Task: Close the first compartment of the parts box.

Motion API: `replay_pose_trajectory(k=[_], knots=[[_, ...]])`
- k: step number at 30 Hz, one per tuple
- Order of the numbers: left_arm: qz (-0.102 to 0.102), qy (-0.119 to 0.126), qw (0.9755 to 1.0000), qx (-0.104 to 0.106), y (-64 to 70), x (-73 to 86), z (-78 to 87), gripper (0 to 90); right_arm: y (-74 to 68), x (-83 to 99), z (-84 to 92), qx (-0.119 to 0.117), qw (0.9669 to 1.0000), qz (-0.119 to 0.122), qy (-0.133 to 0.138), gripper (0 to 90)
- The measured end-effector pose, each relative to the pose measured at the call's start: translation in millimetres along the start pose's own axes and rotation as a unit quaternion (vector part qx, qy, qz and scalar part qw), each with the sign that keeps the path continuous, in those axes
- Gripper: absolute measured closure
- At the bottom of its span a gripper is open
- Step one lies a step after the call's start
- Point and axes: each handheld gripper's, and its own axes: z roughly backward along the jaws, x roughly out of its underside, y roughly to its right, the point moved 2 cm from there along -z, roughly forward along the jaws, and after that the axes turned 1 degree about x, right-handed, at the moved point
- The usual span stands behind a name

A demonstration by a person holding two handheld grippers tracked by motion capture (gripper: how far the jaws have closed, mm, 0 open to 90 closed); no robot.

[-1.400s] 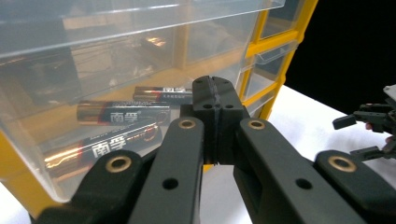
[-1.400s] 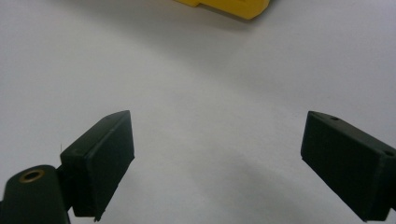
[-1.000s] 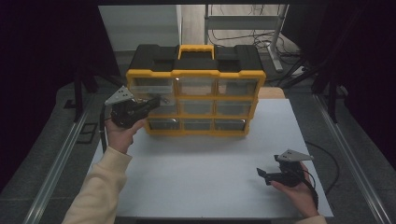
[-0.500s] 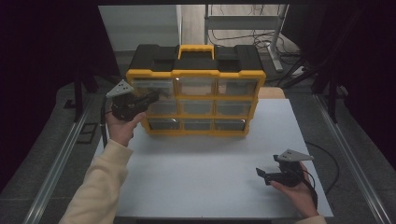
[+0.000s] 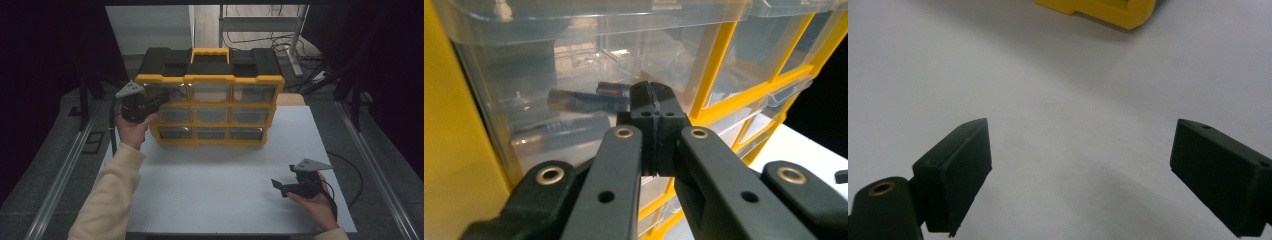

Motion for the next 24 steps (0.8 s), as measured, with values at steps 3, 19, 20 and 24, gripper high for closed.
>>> replay_pose_trajectory(k=[3,19,20,24], knots=[[-0.002,0.001,1.0000,0.002,-0.2,0.7,-0.1,90.0,-0.5,0.0,2.2,0.002,1.0000,-0.001,0.003,10.0],[-0.045,-0.006,0.9980,0.043,29.6,36.1,41.7,66.7,-0.5,1.2,4.0,0.009,1.0000,-0.001,-0.001,10.0],[-0.050,-0.011,0.9978,0.042,32.9,39.6,44.1,55.5,-0.3,1.2,4.2,0.010,0.9999,-0.001,-0.001,10.0],[-0.052,-0.019,0.9977,0.038,42.2,52.7,55.5,30.6,-0.1,1.3,3.9,0.013,0.9999,-0.001,-0.001,10.0]])
